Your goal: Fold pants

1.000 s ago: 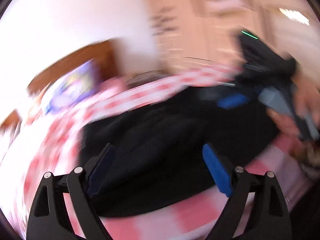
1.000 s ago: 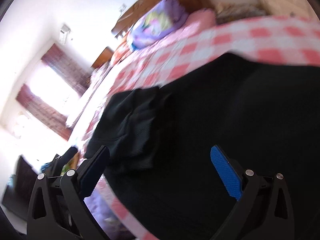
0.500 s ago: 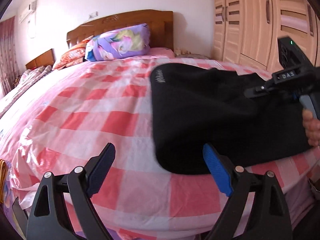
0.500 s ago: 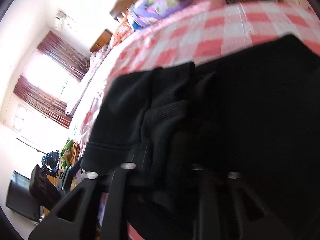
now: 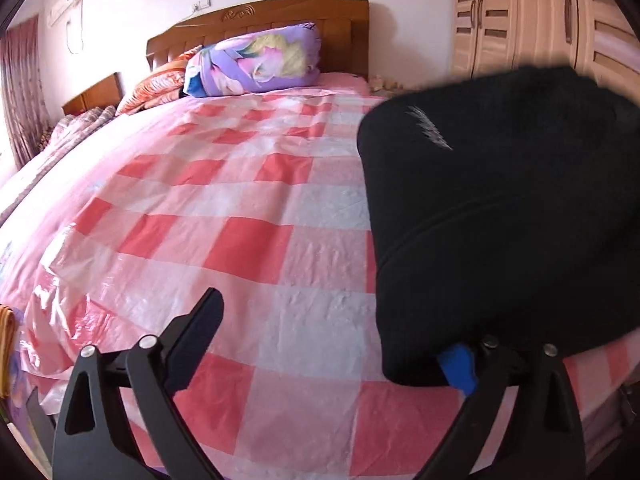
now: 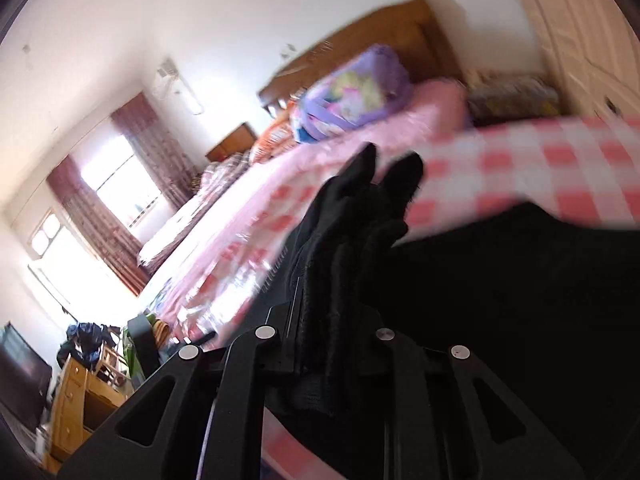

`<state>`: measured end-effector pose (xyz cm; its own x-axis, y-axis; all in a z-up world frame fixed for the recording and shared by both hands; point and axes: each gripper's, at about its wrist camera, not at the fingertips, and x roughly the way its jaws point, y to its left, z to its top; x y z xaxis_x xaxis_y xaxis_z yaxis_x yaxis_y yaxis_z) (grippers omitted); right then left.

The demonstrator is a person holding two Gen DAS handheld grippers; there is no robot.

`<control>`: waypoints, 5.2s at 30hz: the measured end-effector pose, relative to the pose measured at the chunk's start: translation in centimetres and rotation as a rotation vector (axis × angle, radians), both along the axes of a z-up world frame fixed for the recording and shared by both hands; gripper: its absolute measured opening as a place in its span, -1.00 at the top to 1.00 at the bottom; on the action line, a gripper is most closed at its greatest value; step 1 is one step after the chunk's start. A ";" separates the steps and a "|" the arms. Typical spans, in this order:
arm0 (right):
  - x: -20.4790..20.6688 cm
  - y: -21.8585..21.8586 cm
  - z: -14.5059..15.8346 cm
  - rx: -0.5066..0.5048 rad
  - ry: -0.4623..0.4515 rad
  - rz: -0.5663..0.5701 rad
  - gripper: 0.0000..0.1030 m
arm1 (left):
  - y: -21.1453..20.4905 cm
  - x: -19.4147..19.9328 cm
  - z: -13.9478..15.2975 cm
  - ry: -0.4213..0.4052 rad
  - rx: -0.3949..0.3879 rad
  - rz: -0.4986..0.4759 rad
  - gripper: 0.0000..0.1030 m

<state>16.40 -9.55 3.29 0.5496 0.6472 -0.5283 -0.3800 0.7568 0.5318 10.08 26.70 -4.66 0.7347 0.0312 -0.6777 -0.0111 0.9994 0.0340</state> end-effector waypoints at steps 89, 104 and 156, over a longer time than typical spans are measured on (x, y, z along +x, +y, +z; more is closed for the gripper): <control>3.2 2.3 -4.5 -0.144 0.048 0.119 -0.85 | -11.1 17.7 2.9 0.176 -0.039 -0.222 -0.96; 3.6 1.5 -5.0 -0.133 0.016 0.122 -0.87 | -10.8 15.6 3.6 0.126 -0.147 -0.296 -0.96; -3.7 -12.6 -5.9 -0.568 0.085 -0.246 -0.91 | -9.3 1.3 0.8 -0.008 0.161 -0.233 -0.97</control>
<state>12.65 -22.12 -2.64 0.5876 0.1125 -0.8013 -0.1326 0.9903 0.0417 11.40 17.40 -3.83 0.7401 -0.0325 -0.6718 0.2172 0.9569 0.1930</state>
